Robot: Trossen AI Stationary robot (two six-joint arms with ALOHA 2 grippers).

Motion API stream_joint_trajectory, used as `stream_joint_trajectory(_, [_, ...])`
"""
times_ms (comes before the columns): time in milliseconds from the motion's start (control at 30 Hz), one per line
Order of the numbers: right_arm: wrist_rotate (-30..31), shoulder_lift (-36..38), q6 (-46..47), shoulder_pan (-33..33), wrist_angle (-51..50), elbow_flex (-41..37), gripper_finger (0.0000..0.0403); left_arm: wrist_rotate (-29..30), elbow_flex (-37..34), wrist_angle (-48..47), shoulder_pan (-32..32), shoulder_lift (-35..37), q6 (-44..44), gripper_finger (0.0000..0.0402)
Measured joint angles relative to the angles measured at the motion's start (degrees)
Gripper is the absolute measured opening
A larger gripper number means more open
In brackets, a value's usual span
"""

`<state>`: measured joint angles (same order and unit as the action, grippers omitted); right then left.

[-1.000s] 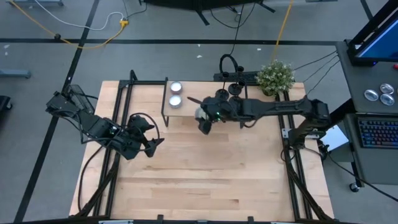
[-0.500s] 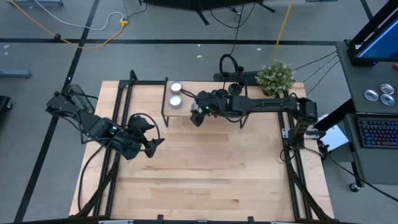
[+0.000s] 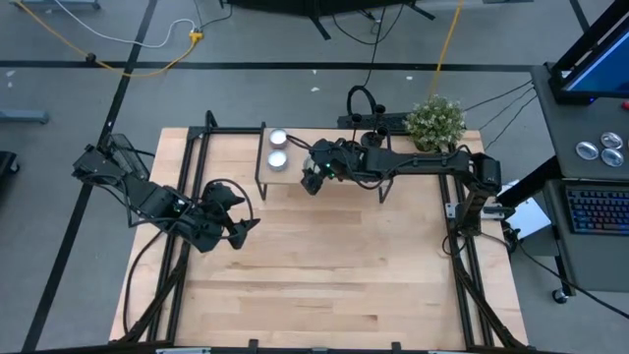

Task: Pick & Place candle stick holders
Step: Put the blue patterned scented candle on the shelf

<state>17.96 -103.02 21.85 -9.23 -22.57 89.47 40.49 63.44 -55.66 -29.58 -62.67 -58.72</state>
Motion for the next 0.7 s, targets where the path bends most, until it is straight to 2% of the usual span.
stream_joint_trajectory(700, [-0.16, 0.00, 0.00, -0.46, -0.83, -1.31, 0.0295, -0.09, 0.00, 0.01, 0.00, 0.00, 1.60, 0.0377])
